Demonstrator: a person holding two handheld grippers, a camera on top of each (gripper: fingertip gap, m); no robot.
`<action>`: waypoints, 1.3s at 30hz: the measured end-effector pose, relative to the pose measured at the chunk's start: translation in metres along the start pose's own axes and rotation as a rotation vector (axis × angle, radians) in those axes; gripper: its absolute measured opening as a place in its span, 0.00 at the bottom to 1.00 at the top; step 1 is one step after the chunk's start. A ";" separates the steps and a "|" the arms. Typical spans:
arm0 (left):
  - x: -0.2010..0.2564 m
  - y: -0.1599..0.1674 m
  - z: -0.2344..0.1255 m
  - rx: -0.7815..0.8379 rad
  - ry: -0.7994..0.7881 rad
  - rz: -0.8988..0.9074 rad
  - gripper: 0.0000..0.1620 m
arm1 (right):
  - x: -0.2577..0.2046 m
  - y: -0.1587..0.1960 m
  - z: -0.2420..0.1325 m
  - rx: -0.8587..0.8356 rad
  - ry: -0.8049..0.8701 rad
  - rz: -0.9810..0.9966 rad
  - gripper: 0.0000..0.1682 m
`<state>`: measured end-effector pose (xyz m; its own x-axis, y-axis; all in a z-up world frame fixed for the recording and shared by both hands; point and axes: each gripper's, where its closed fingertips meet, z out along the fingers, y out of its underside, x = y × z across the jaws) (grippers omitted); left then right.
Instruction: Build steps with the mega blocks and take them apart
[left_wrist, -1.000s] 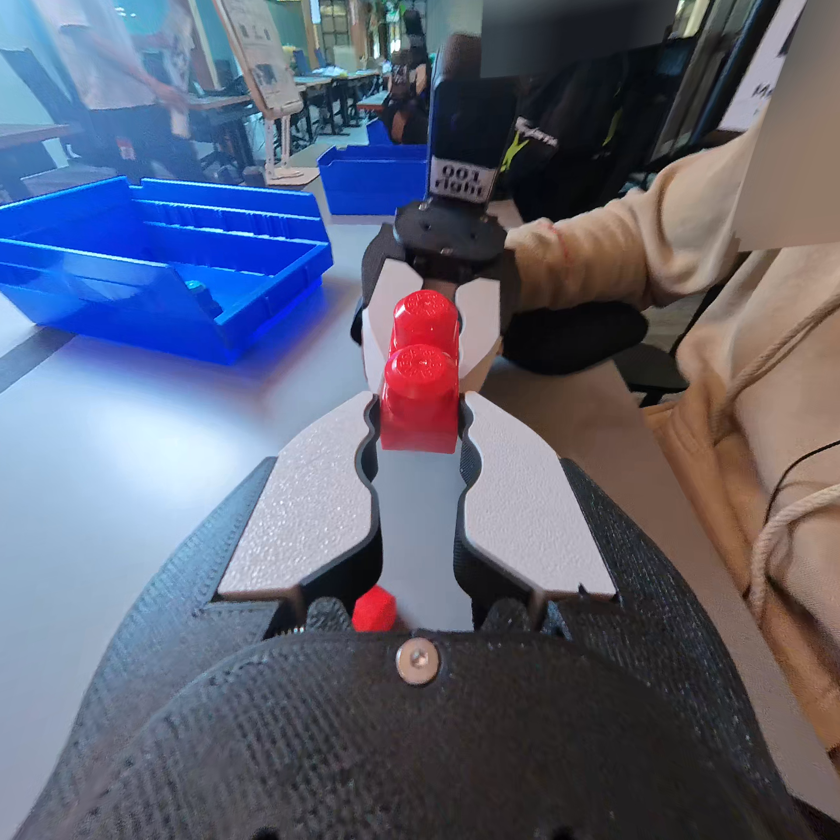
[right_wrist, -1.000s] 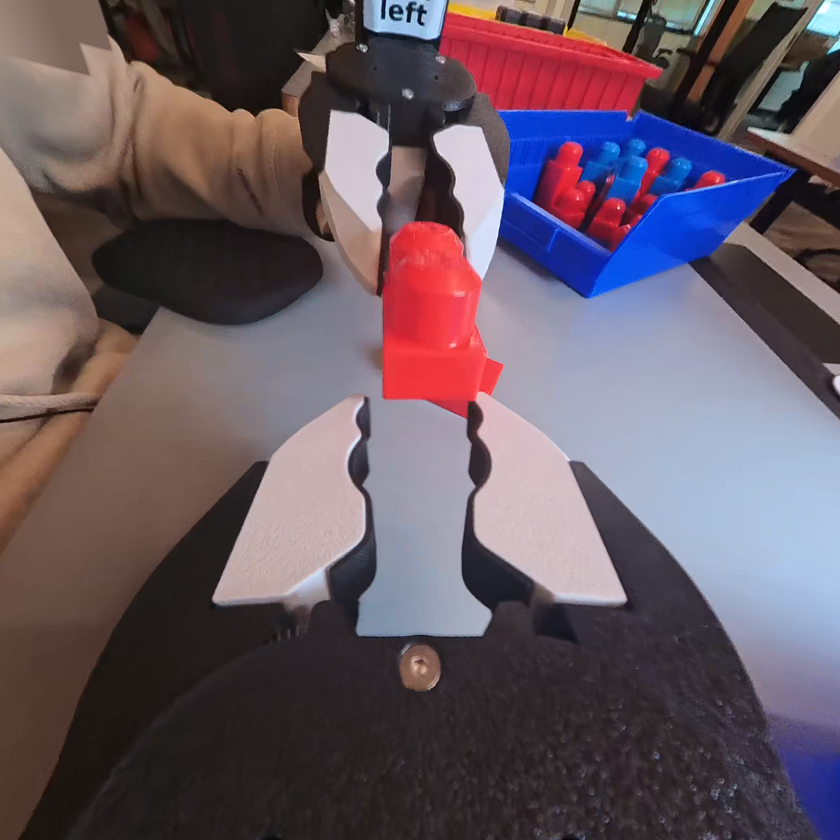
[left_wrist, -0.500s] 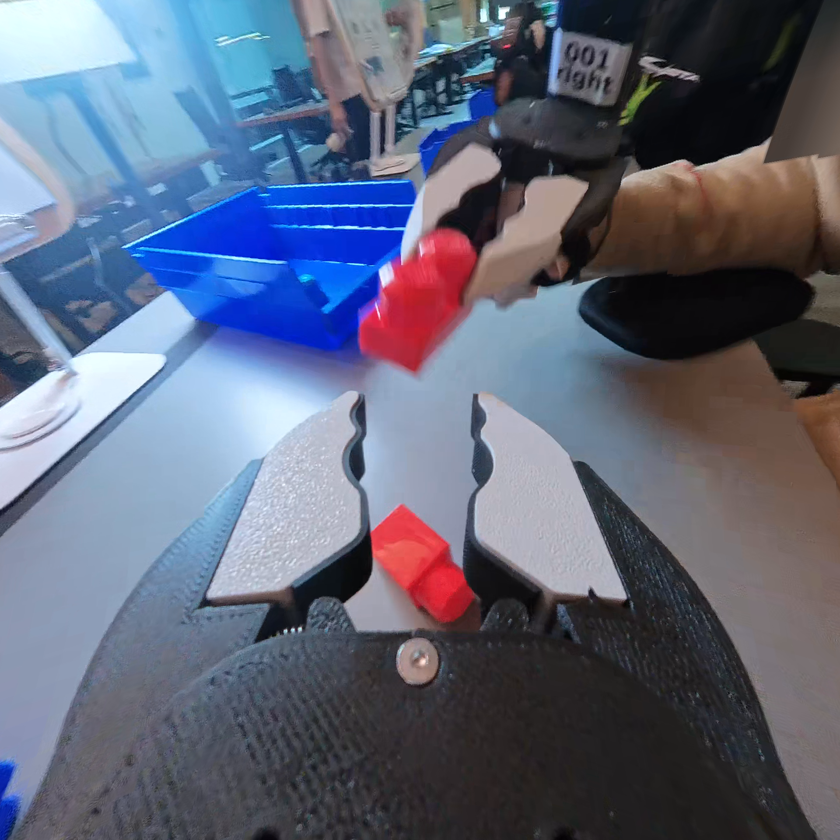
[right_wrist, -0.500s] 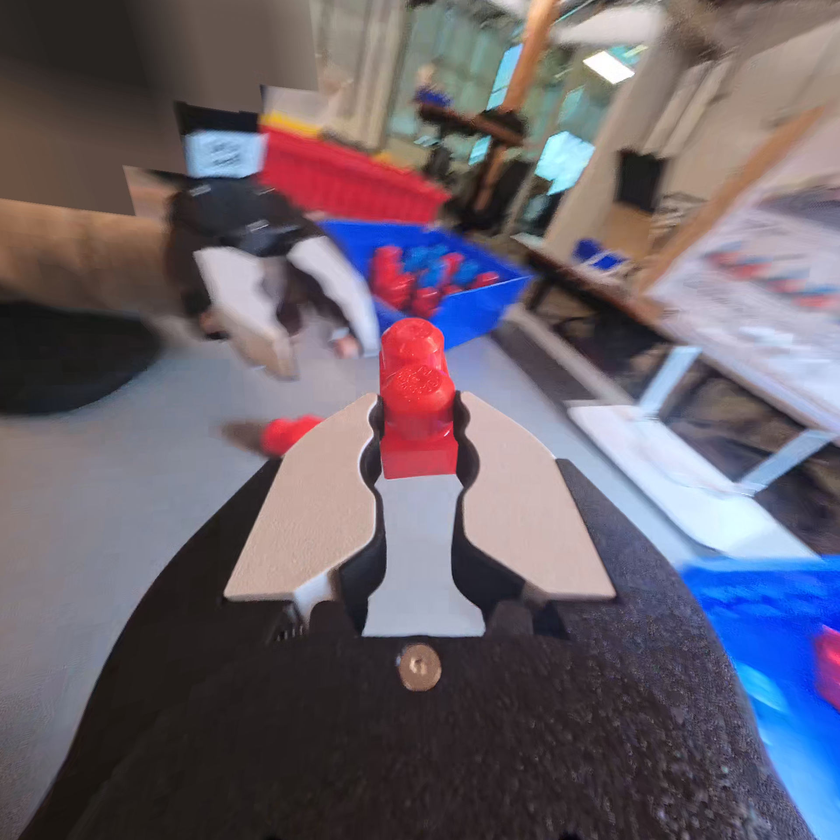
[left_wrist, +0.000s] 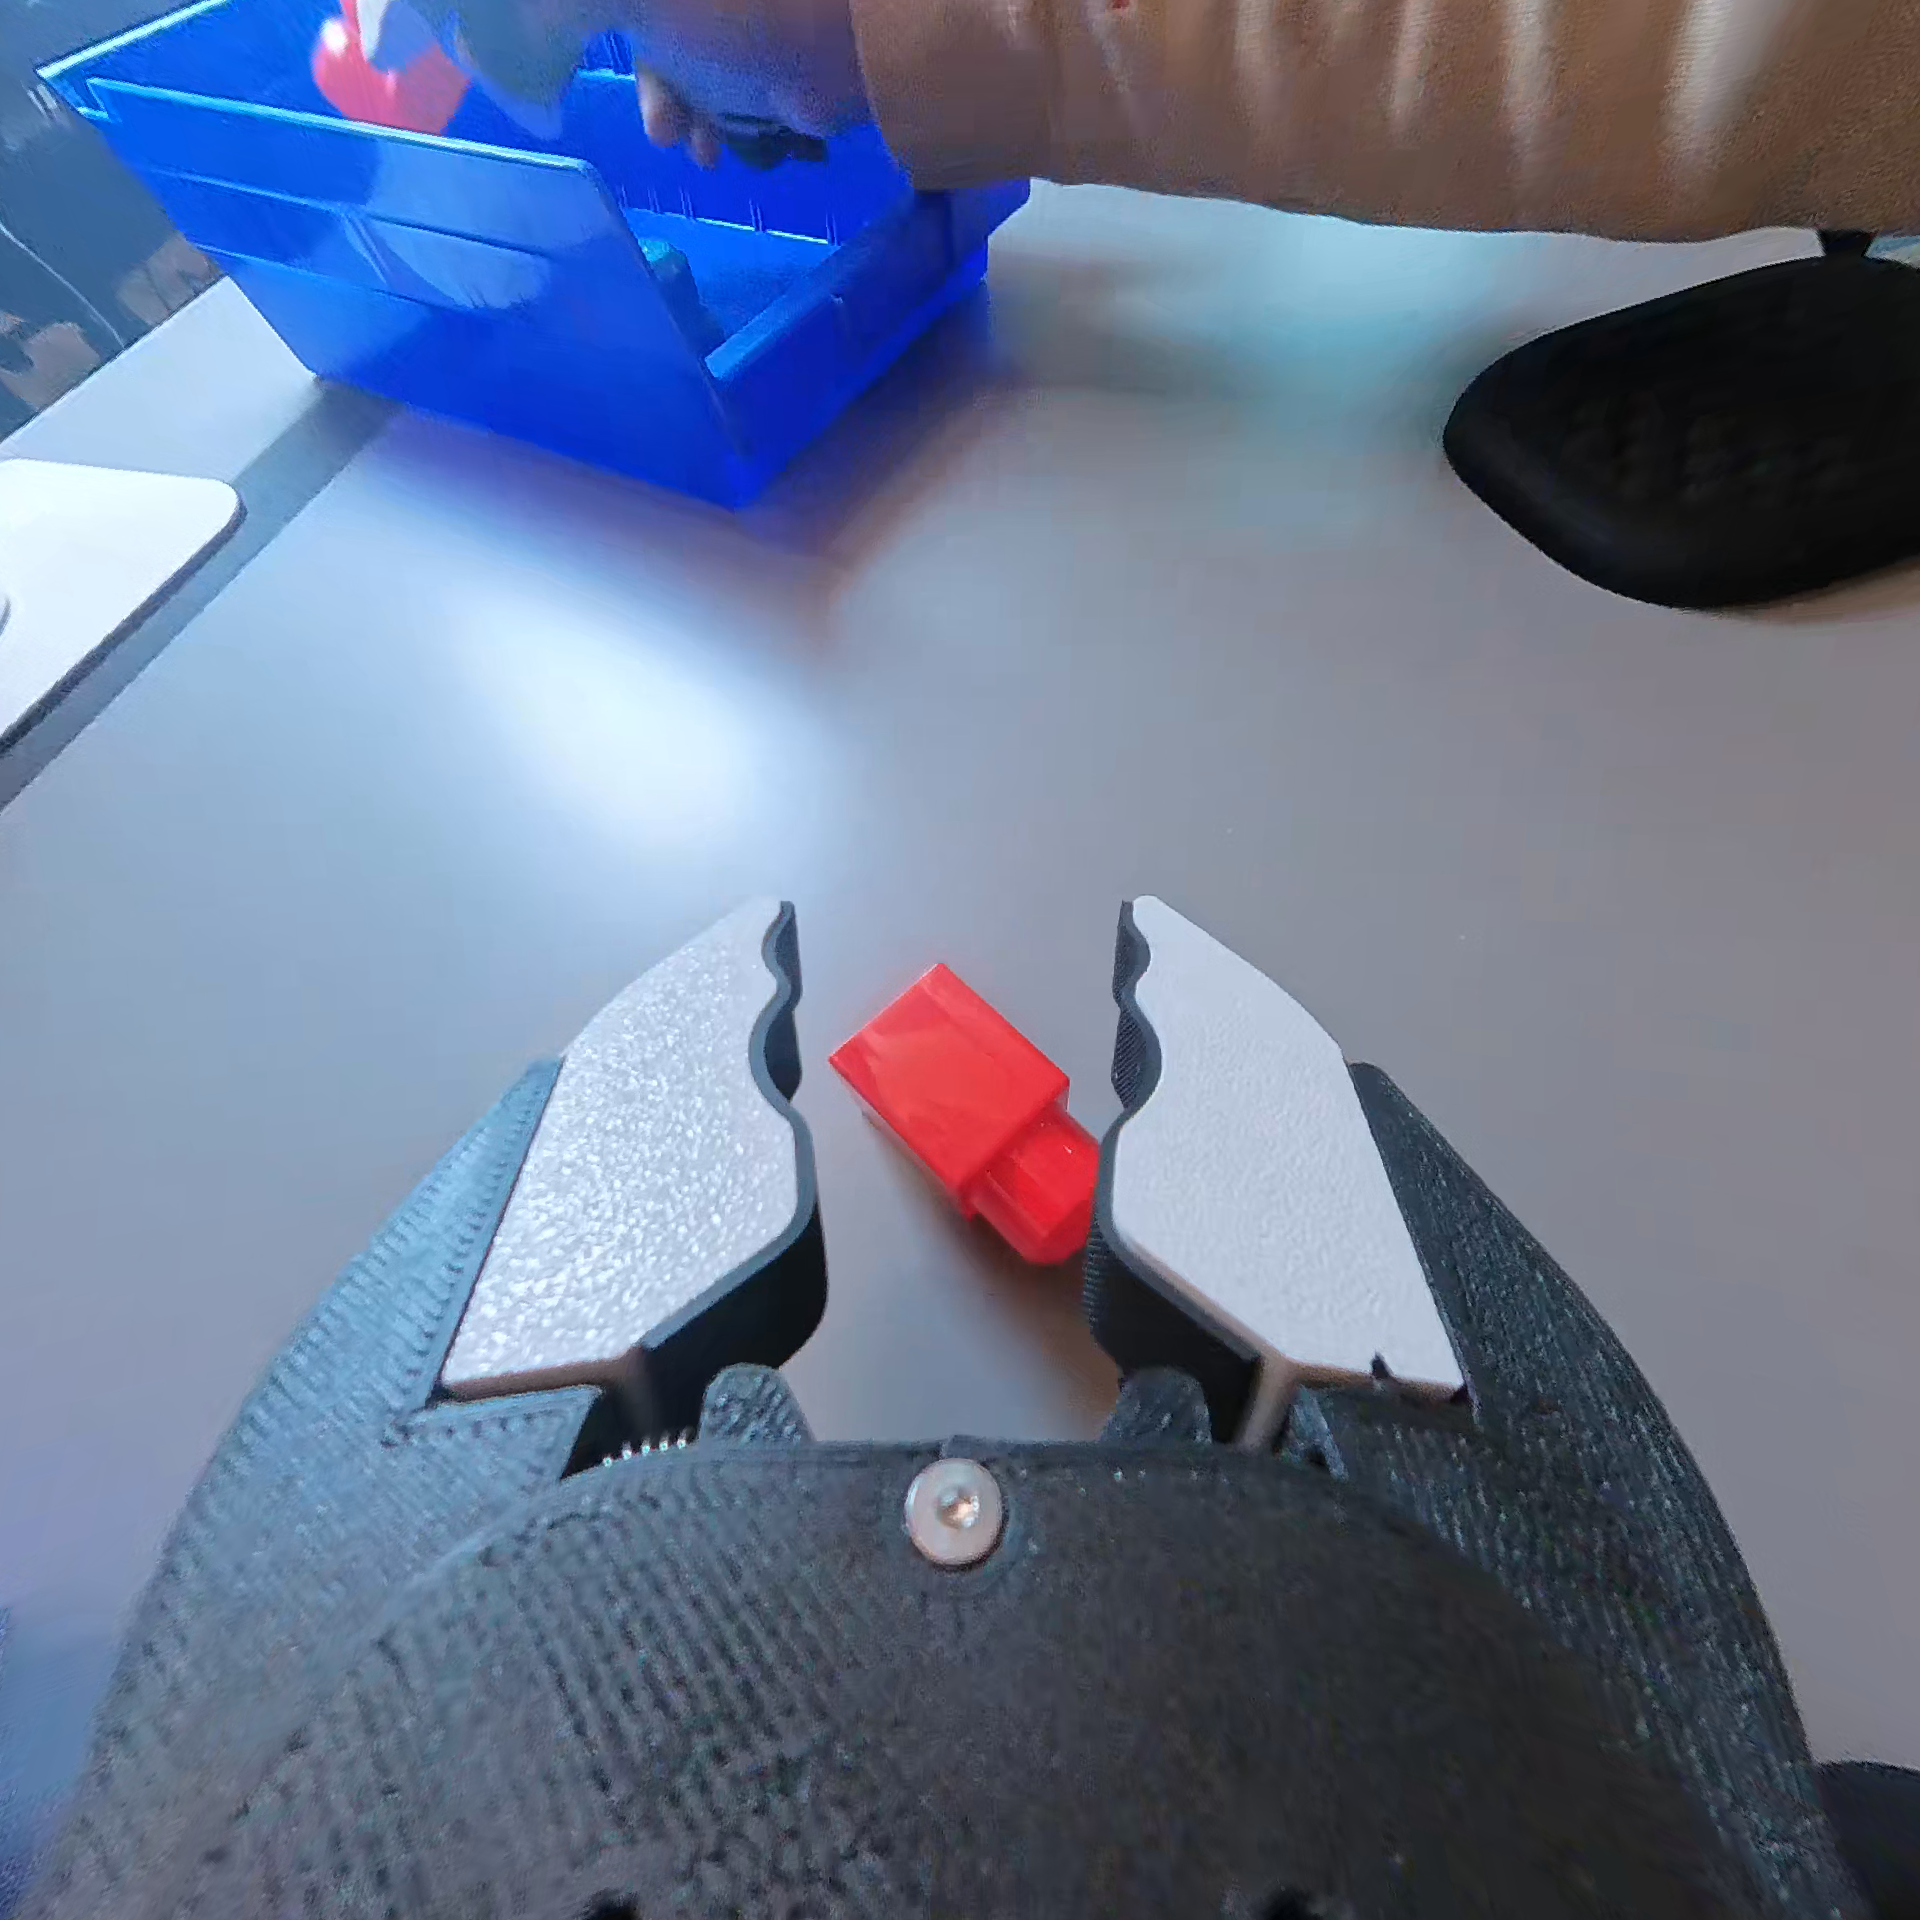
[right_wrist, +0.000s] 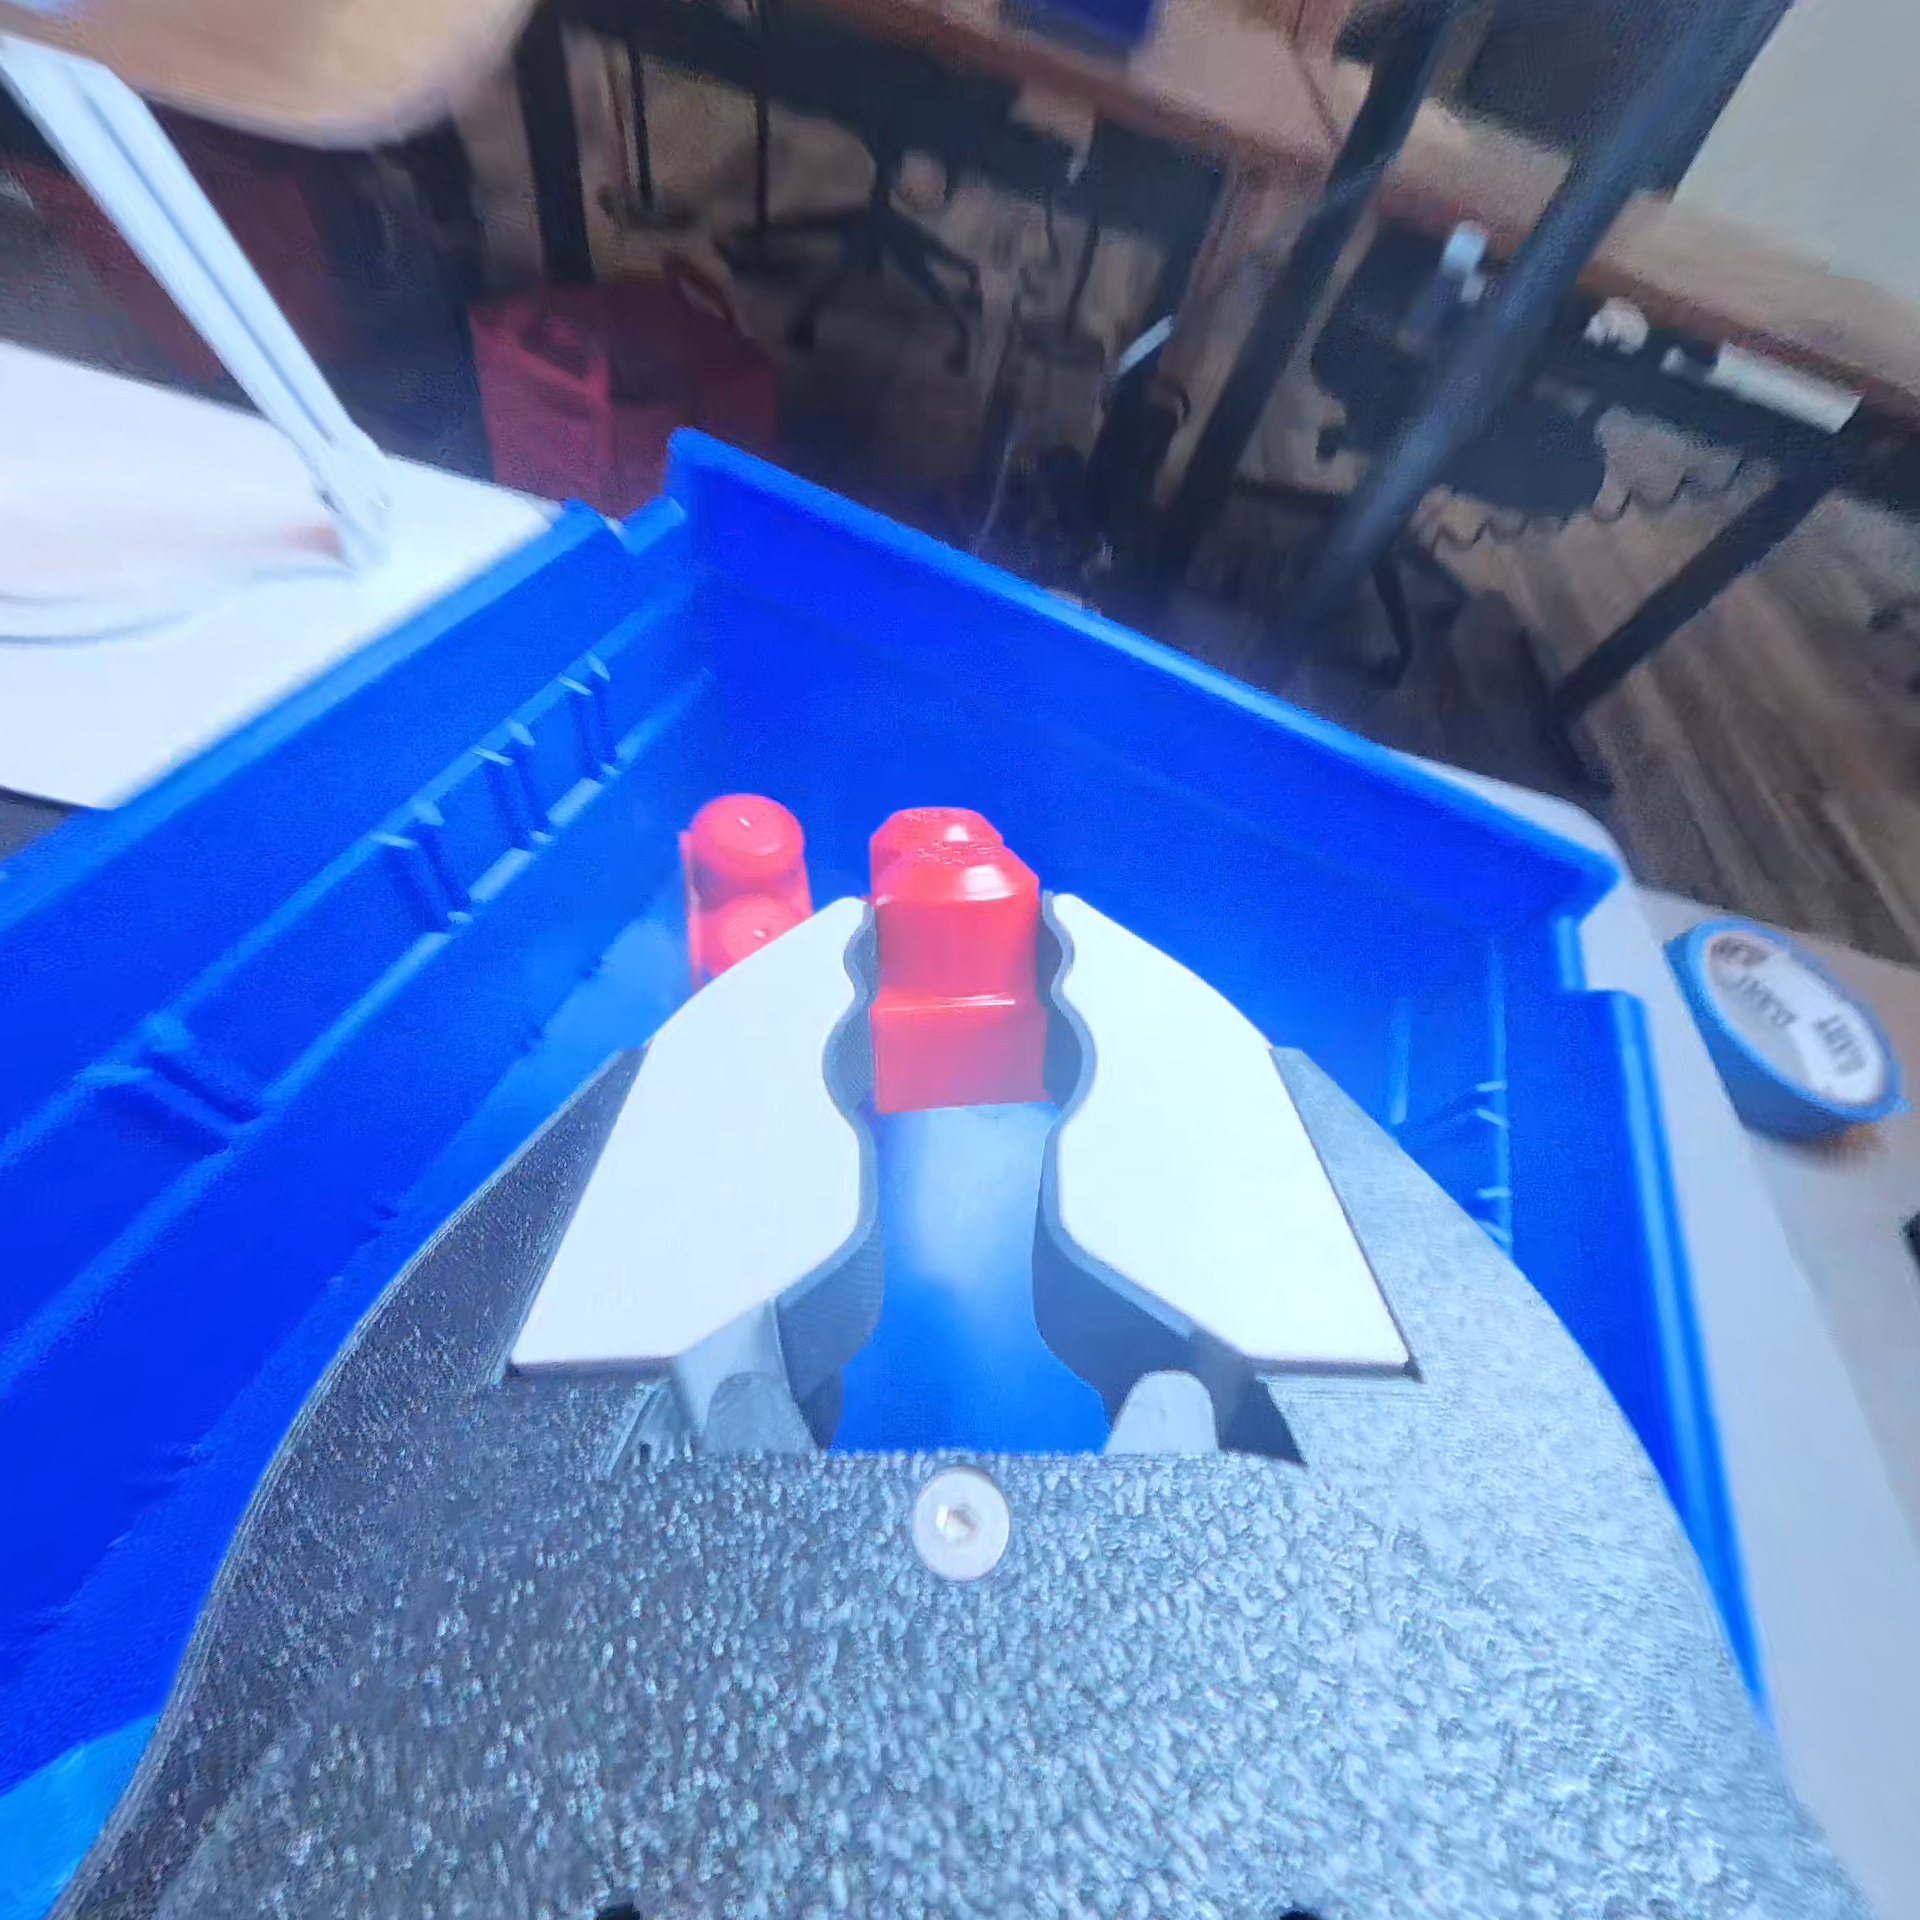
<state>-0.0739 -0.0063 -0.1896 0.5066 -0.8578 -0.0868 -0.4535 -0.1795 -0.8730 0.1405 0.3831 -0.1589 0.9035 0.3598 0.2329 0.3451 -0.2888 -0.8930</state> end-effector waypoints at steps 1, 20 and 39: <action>0.000 -0.001 -0.001 0.005 -0.003 0.004 0.35 | 0.003 0.011 0.012 -0.050 0.003 0.008 0.17; 0.000 0.039 -0.015 -0.304 0.043 -0.040 0.49 | -0.155 -0.045 -0.198 0.358 -0.554 -0.097 0.25; 0.040 0.037 0.014 -0.266 0.159 0.205 0.17 | -0.313 0.087 -0.311 0.223 -1.088 -0.736 0.34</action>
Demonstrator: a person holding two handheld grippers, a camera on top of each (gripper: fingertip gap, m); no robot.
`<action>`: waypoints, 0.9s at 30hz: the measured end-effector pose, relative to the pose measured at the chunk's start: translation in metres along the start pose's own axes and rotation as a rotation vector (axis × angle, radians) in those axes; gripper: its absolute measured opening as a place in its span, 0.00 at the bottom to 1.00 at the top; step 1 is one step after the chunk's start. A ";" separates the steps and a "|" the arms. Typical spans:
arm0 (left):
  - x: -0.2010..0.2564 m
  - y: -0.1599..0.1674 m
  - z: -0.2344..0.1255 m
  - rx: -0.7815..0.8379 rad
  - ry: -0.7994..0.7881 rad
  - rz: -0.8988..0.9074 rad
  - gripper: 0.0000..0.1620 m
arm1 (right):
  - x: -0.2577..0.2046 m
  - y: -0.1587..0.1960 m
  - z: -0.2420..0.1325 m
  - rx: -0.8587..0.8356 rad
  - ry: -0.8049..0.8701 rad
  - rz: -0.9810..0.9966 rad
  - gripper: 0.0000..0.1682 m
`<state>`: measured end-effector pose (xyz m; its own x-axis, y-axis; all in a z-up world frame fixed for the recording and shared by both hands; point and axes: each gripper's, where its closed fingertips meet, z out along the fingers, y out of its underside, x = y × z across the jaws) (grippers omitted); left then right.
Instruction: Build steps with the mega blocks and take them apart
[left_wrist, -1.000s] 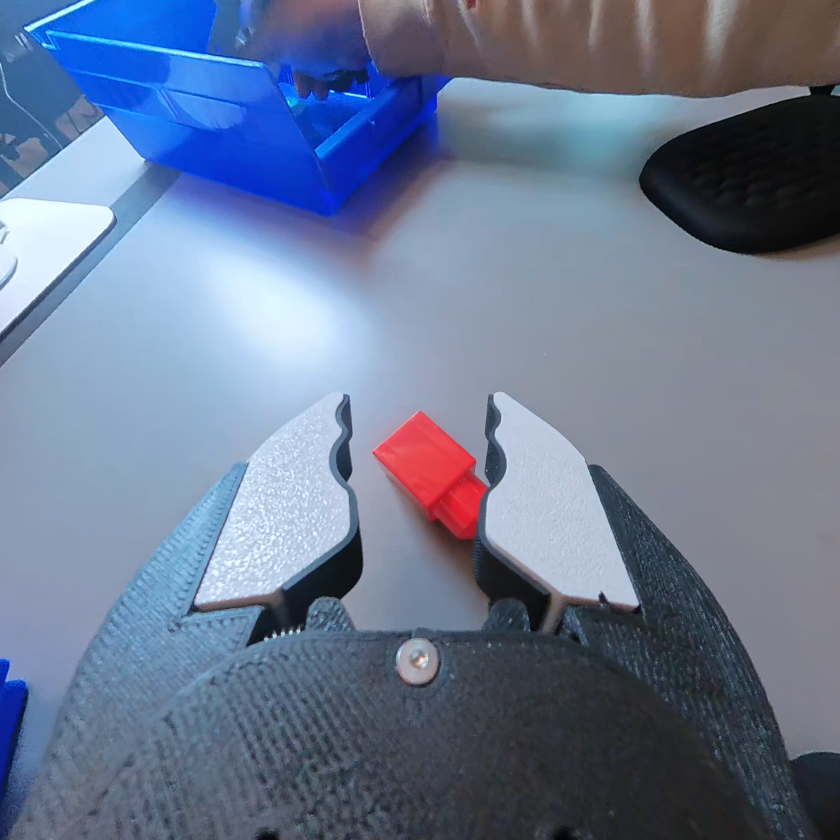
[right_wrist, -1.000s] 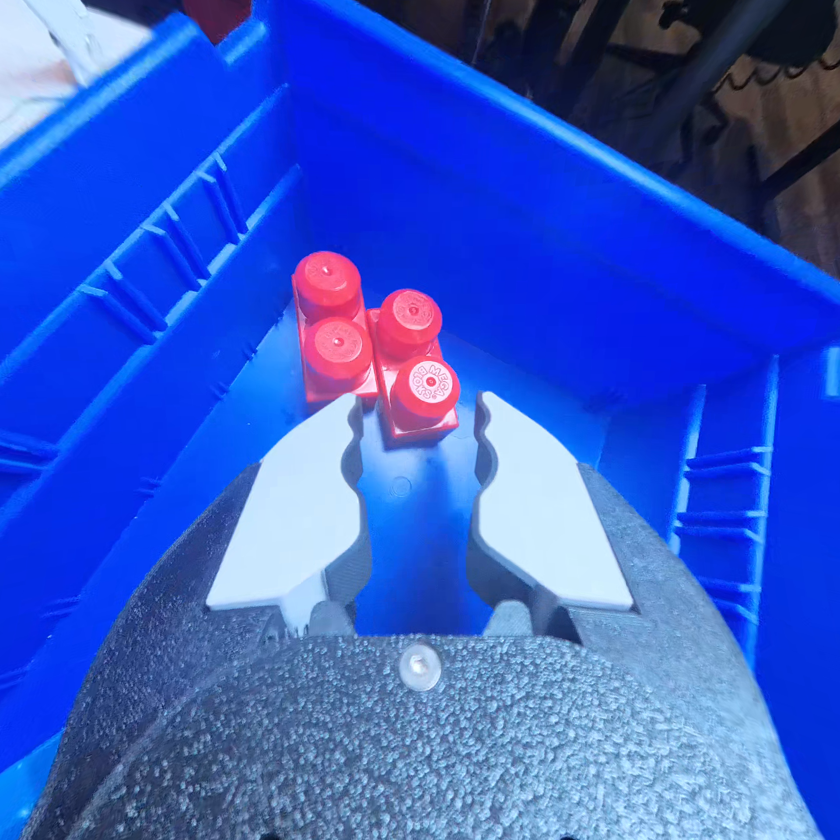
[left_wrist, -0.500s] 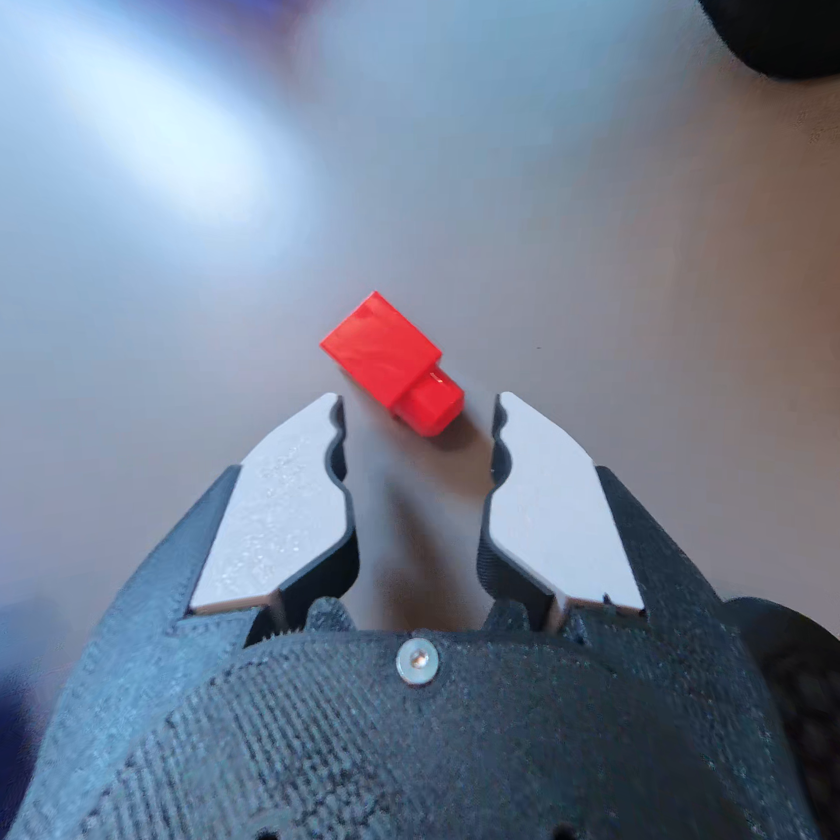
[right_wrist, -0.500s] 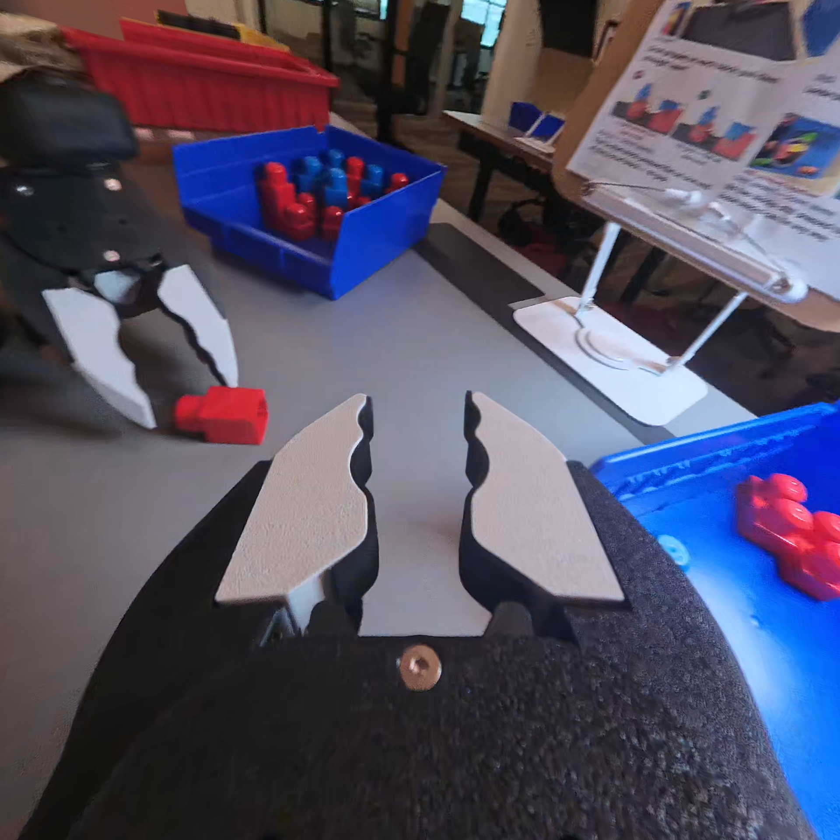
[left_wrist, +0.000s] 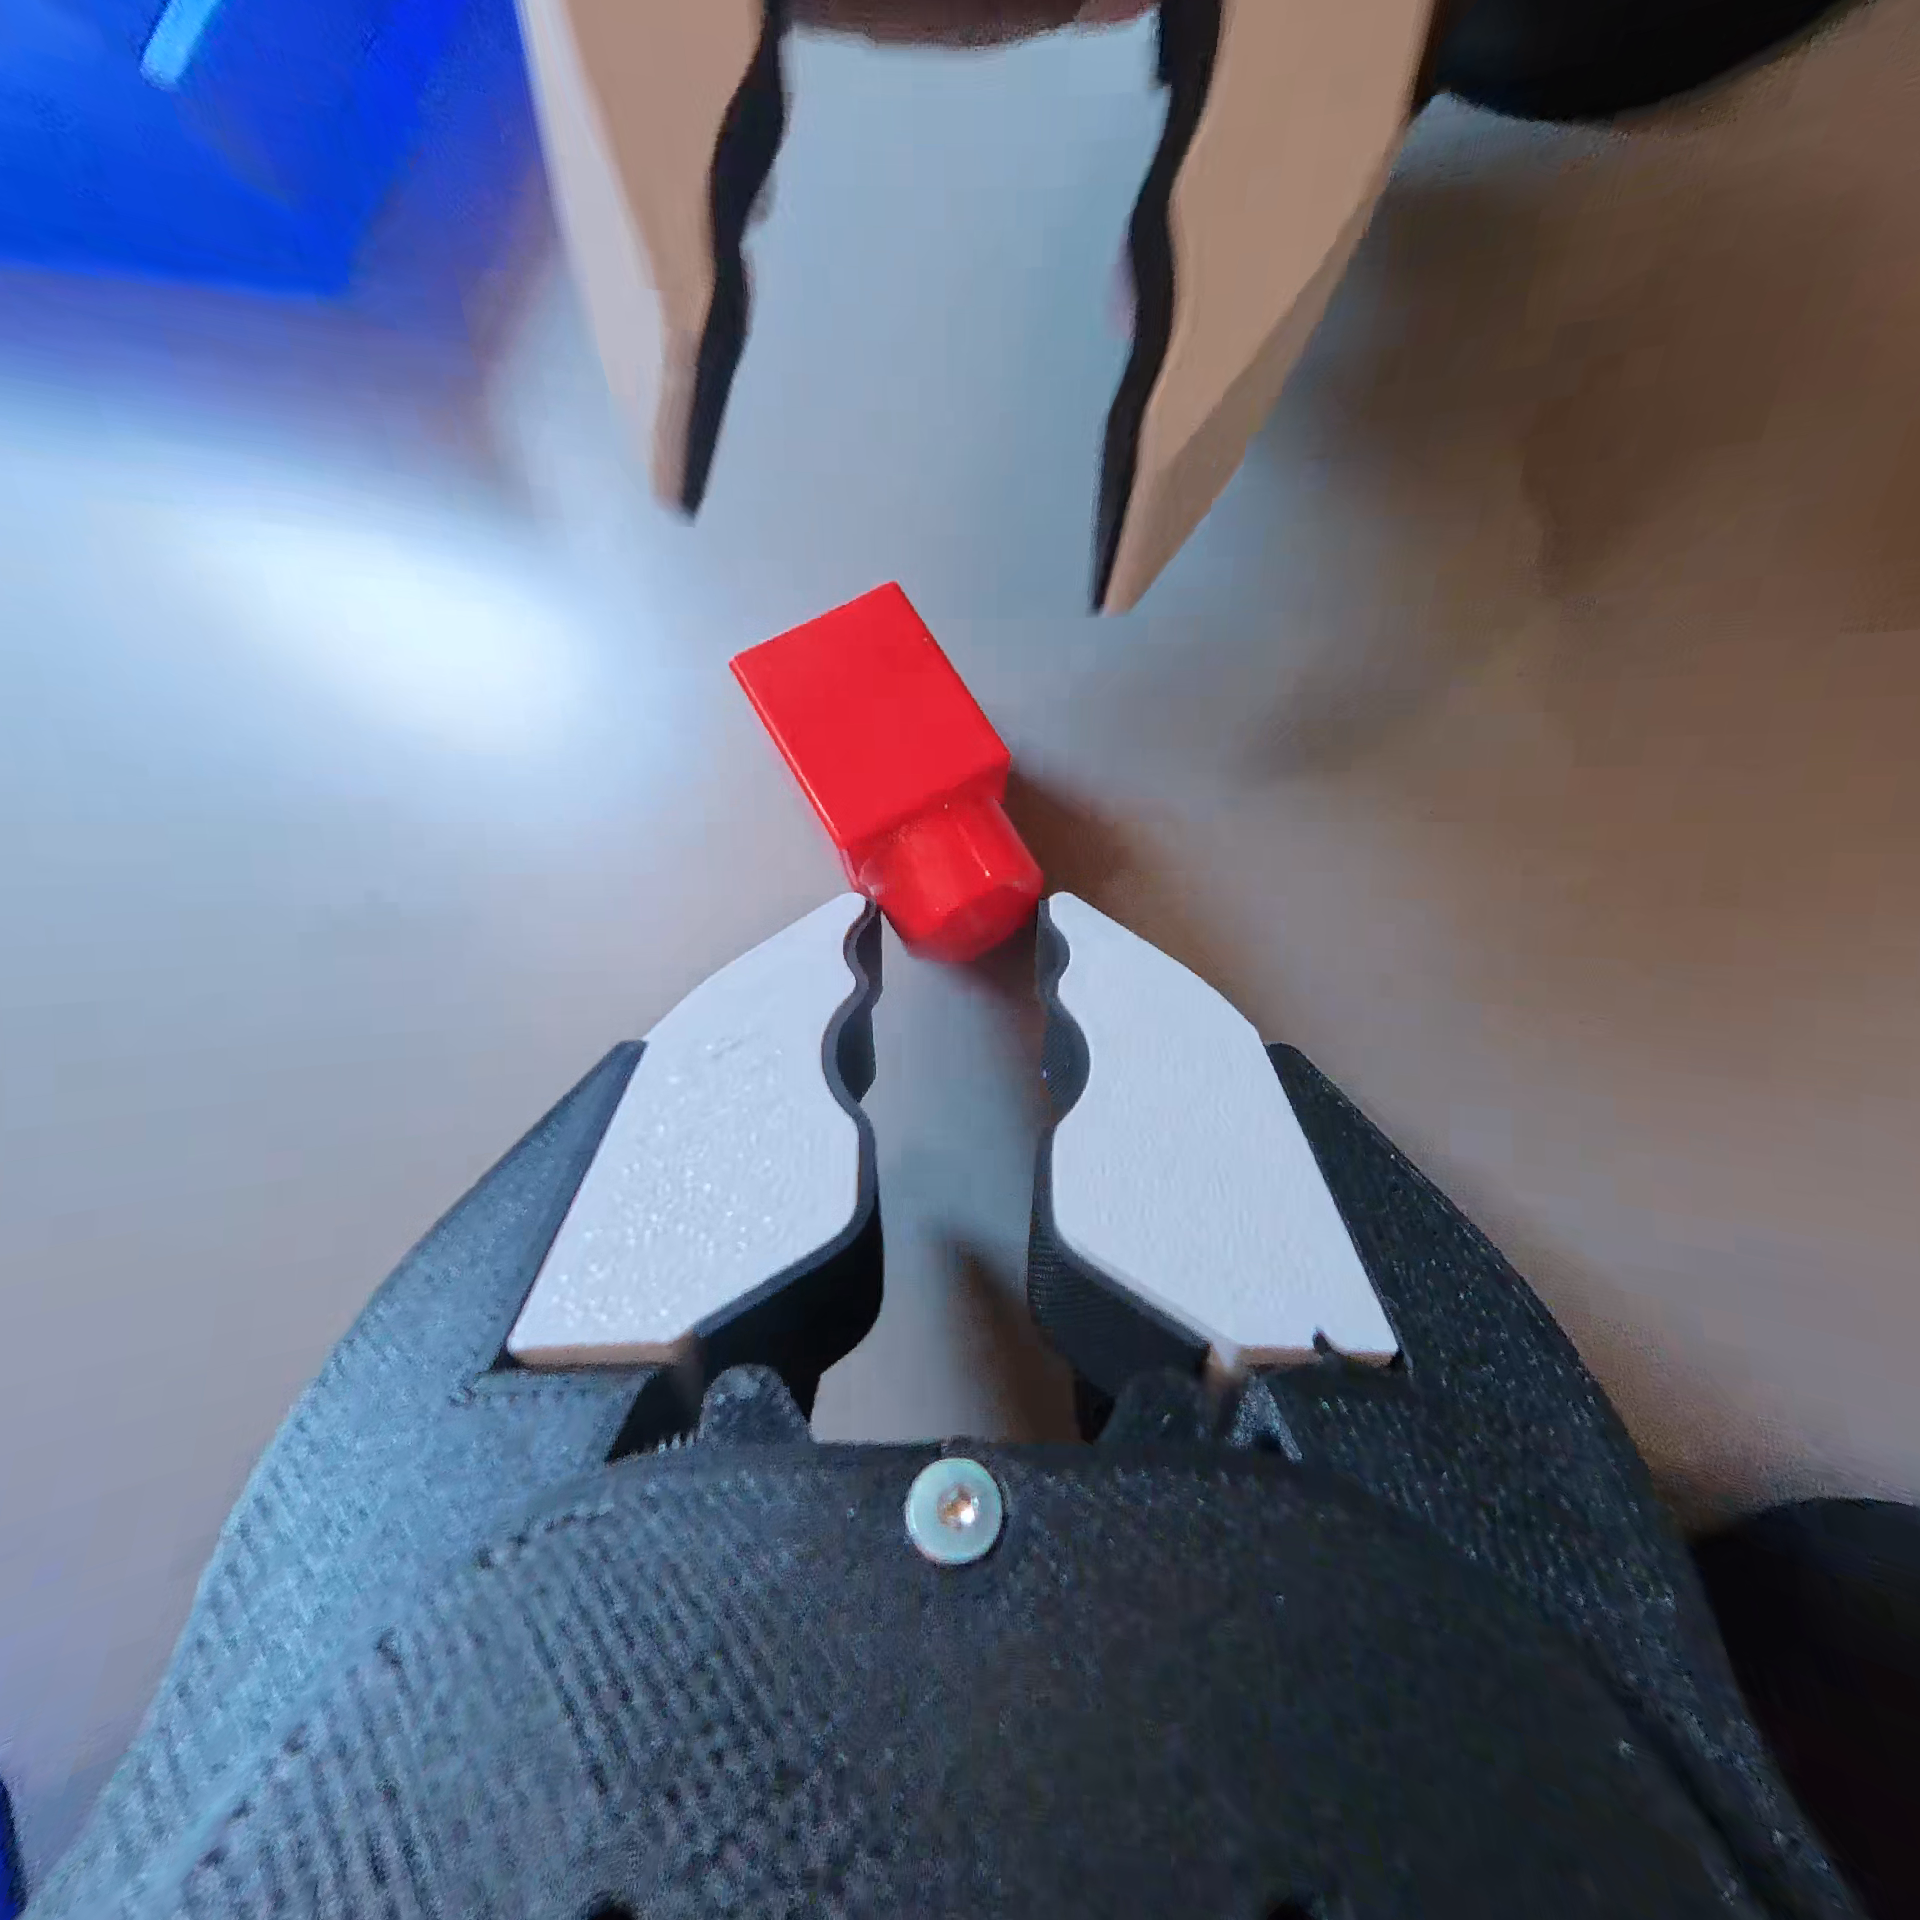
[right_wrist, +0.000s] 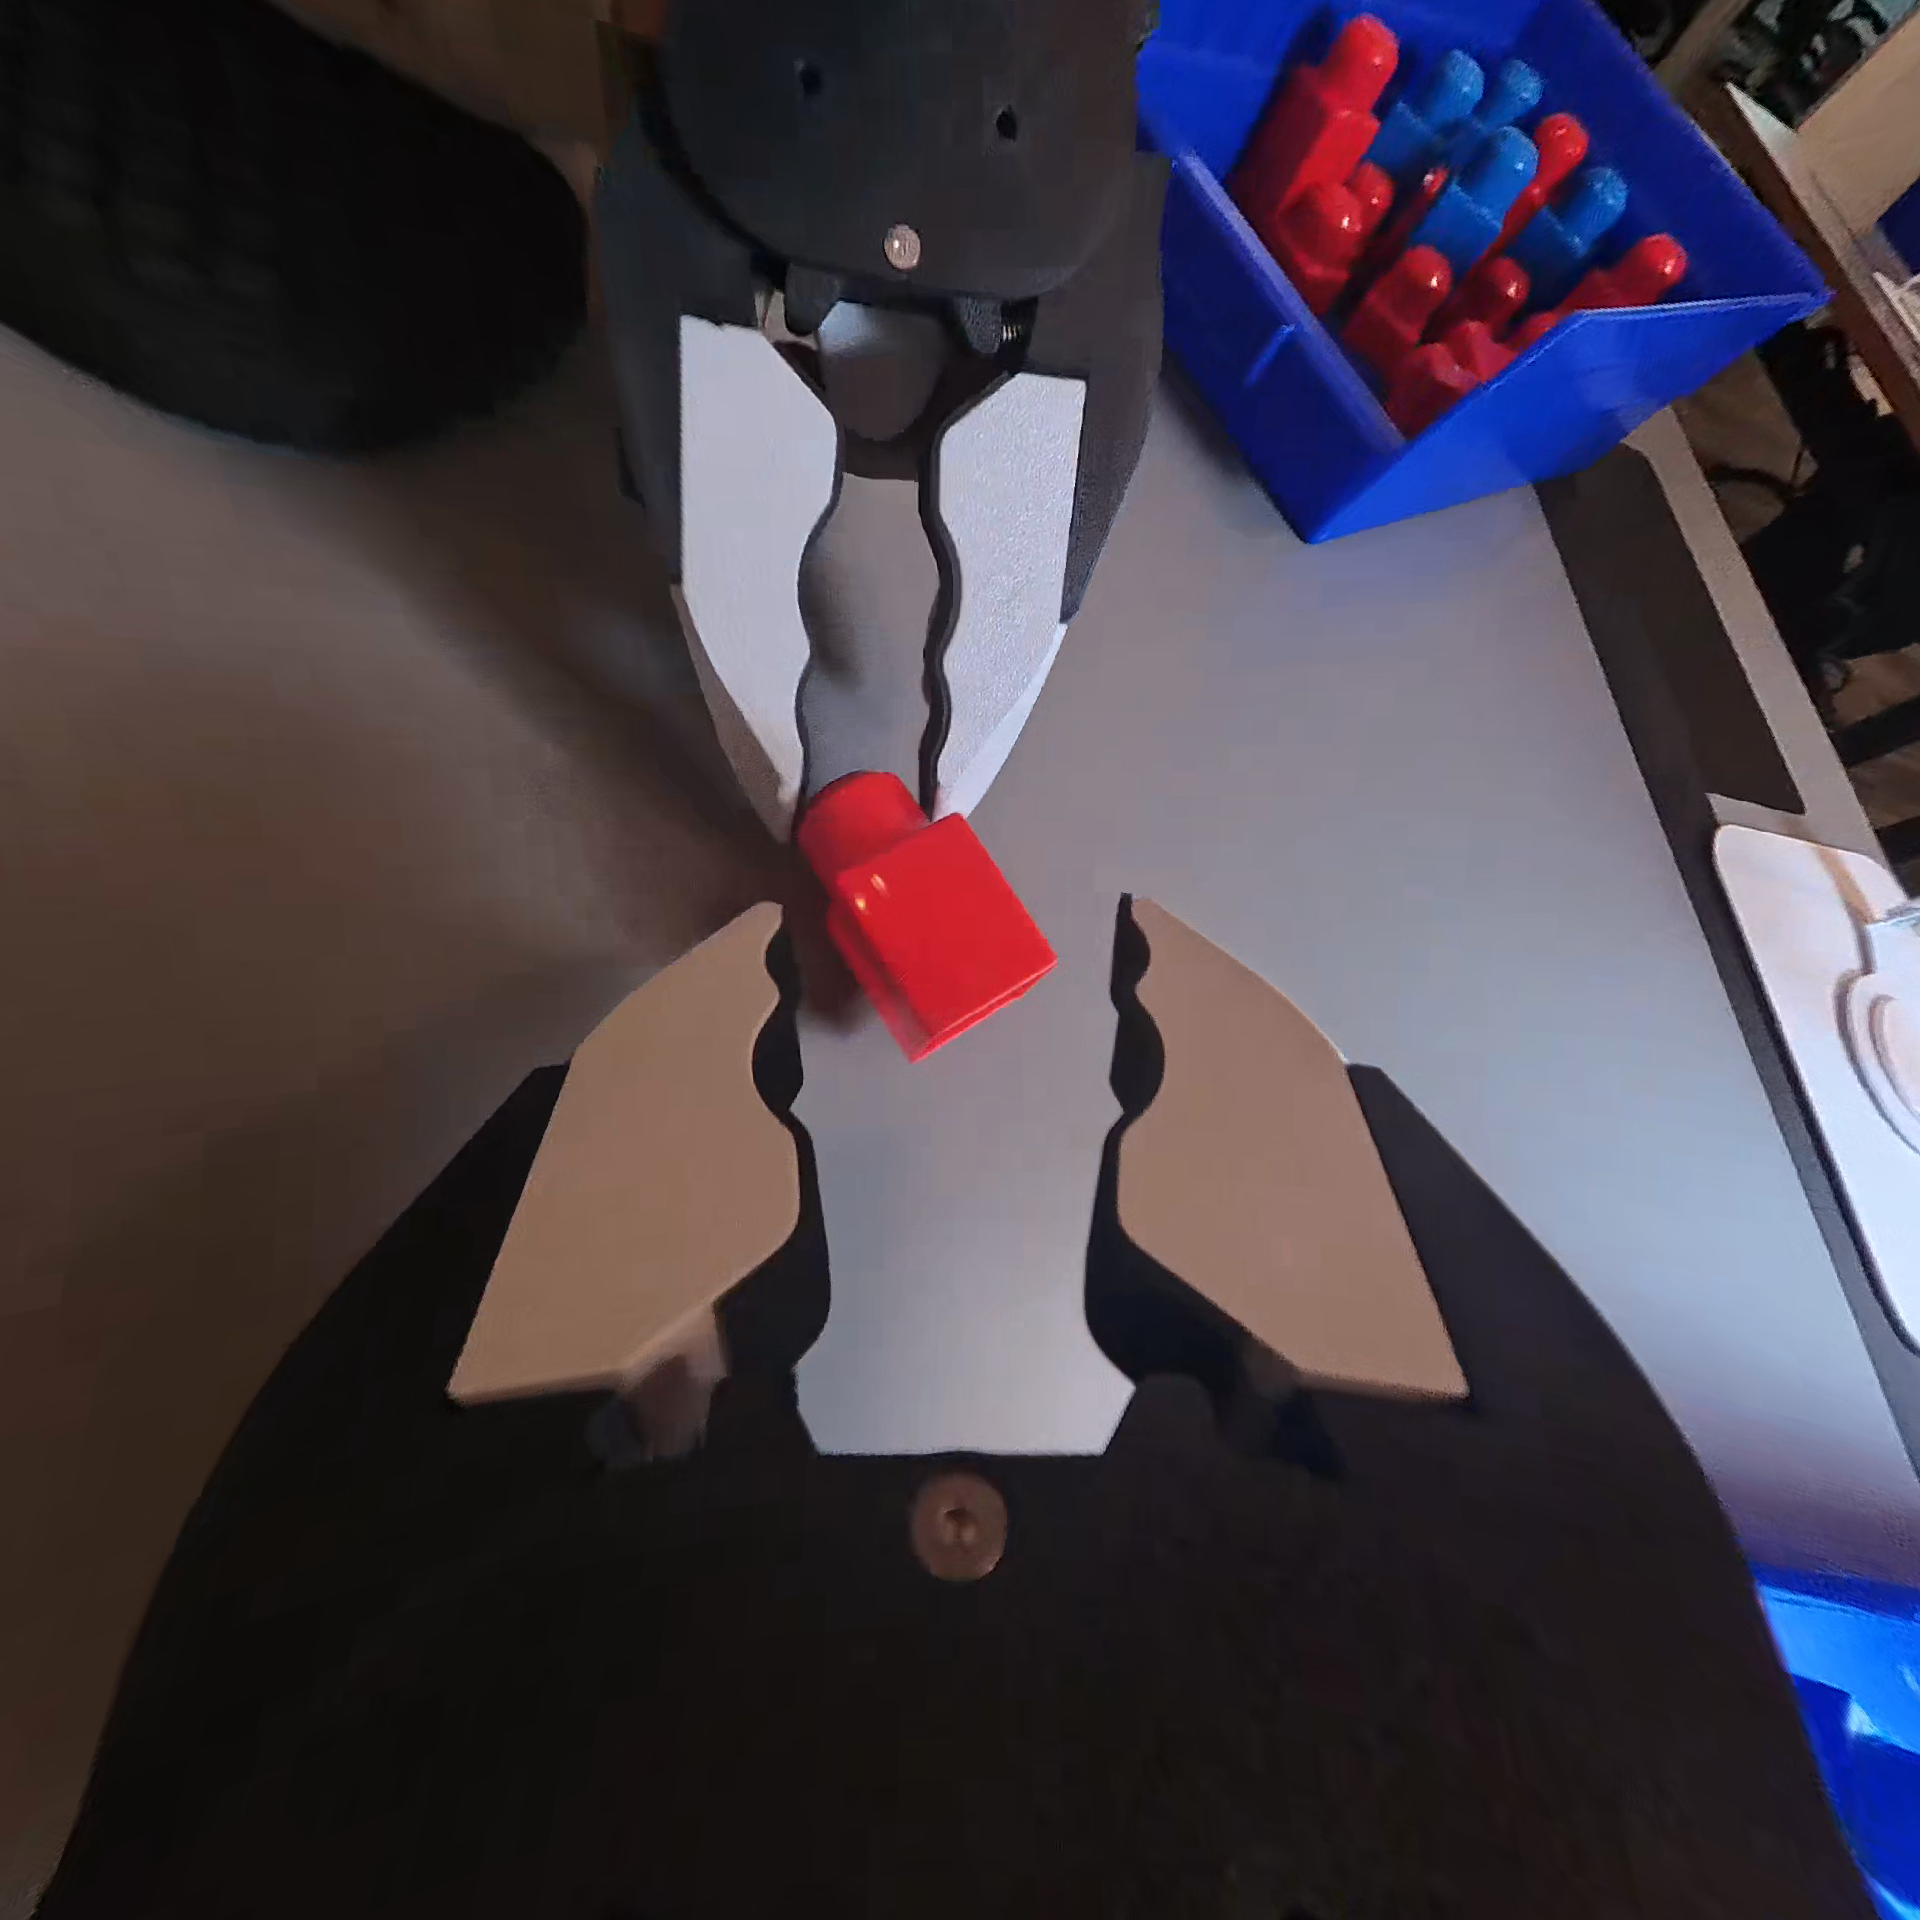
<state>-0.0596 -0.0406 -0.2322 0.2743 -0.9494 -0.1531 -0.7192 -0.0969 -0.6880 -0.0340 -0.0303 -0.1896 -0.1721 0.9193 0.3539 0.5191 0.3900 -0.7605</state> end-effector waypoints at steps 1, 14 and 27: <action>0.006 -0.006 -0.001 0.021 0.015 0.031 0.17 | -0.003 0.000 0.002 -0.009 -0.005 -0.016 0.36; -0.018 -0.074 -0.065 0.625 0.024 -0.220 0.10 | 0.086 -0.008 -0.049 0.250 0.384 0.088 0.23; 0.003 -0.066 -0.041 0.533 0.087 -0.153 0.11 | 0.250 0.161 -0.120 -0.105 0.707 0.771 0.23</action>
<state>-0.0372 -0.0490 -0.1583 0.2800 -0.9598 0.0203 -0.2473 -0.0925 -0.9645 0.1067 0.2557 -0.1583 0.7461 0.6634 0.0568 0.3563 -0.3256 -0.8758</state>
